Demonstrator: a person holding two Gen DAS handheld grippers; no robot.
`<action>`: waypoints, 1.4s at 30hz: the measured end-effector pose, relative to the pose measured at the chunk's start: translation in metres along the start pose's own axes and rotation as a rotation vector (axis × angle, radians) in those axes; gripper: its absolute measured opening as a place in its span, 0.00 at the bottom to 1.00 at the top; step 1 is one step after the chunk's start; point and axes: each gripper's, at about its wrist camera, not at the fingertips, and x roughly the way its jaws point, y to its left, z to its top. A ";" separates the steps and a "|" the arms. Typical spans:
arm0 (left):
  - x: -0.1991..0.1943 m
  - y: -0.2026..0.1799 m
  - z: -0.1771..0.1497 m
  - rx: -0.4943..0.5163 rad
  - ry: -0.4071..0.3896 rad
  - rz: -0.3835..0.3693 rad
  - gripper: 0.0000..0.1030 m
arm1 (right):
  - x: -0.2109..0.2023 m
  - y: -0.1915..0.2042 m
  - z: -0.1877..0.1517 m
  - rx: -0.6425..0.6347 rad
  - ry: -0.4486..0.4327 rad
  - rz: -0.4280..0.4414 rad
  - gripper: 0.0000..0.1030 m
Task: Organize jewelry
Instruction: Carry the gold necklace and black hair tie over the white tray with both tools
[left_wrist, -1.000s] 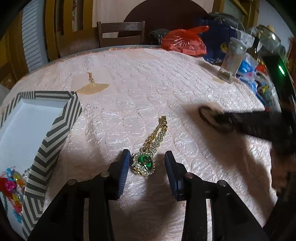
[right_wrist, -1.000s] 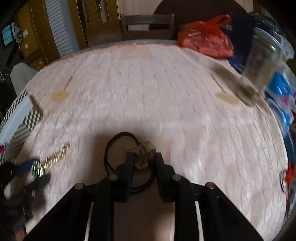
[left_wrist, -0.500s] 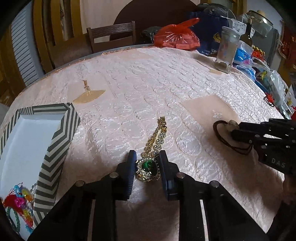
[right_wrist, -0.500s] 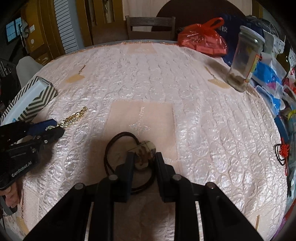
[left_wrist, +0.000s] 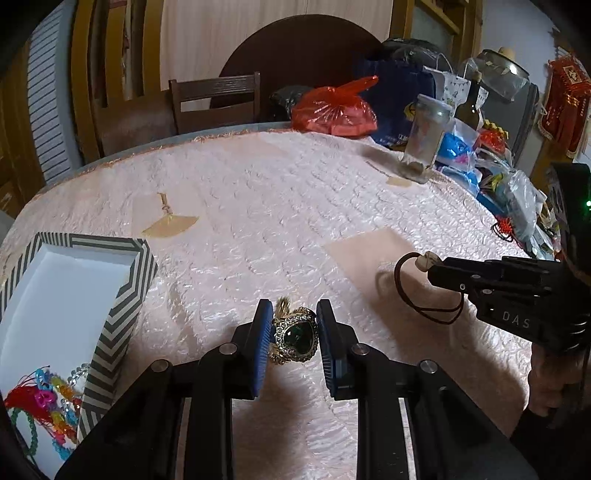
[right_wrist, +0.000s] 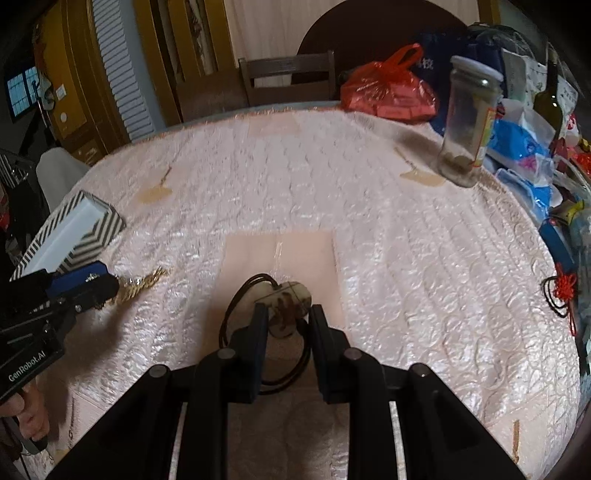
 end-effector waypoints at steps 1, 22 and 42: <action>-0.002 0.000 0.001 -0.004 -0.004 -0.003 0.36 | -0.003 0.000 0.001 0.002 -0.009 -0.003 0.22; -0.033 -0.014 0.000 -0.032 -0.007 0.023 0.36 | -0.053 0.025 -0.001 -0.007 -0.112 0.001 0.22; -0.059 0.016 -0.003 -0.093 -0.040 0.044 0.36 | -0.055 0.050 0.005 -0.026 -0.140 -0.017 0.22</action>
